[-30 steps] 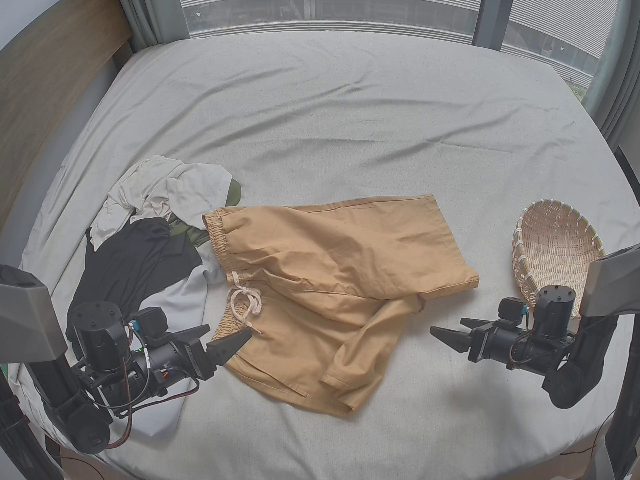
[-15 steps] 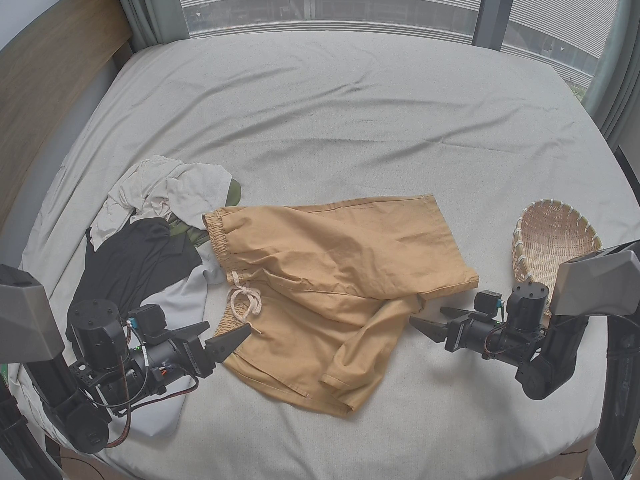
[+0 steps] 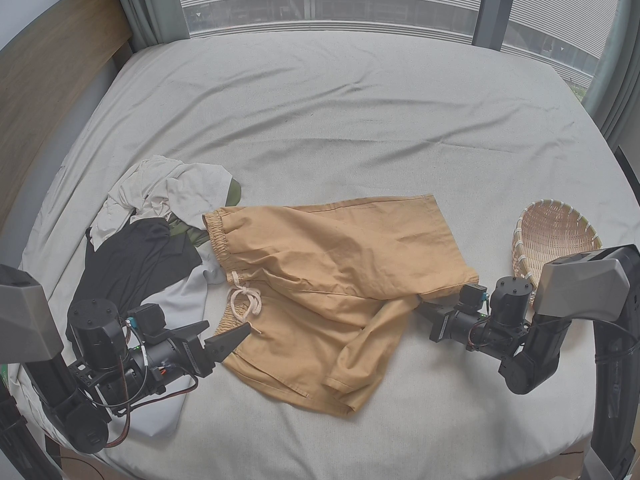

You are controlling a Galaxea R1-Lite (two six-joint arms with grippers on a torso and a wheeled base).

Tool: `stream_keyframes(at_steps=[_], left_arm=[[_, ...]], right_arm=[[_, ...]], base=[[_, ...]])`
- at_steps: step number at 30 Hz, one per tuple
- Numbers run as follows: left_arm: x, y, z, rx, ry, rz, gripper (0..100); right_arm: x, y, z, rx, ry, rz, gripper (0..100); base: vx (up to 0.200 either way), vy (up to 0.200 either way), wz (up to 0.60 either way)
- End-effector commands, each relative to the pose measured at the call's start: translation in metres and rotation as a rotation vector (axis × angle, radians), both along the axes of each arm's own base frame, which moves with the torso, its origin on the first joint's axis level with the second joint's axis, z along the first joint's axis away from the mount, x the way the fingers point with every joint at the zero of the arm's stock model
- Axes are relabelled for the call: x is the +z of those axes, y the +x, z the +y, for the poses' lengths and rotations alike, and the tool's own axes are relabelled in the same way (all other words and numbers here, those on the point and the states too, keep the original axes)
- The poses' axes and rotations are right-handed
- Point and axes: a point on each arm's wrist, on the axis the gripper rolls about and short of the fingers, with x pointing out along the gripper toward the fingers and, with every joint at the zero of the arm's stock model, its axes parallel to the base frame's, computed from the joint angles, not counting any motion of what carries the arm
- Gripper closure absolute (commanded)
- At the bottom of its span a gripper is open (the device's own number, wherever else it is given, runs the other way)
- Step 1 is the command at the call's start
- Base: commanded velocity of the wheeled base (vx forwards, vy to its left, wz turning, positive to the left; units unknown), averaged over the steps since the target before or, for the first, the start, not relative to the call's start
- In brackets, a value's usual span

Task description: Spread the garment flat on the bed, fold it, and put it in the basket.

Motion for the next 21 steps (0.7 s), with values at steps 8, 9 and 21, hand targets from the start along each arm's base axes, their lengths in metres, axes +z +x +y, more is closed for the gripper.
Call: stream_keyframes(at_steps=[8, 9, 21], left_arm=[[0.004, -0.002, -0.001, -0.006, -0.005, -0.016, 0], [0.004, -0.002, -0.002, -0.009, -0.005, -0.019, 0], [0.004, -0.003, -0.007, -0.032, -0.005, -0.017, 0]], right_arm=[[0.043, -0.068, -0.023, -0.002, -0.015, 0.055, 100], [0.046, -0.072, -0.026, -0.008, -0.015, 0.055, 100], [0.050, -0.086, -0.069, -0.095, -0.005, 0.096, 100]], base=[[0.000, 0.000, 0.00], [0.000, 0.000, 0.00], [0.000, 0.000, 0.00]])
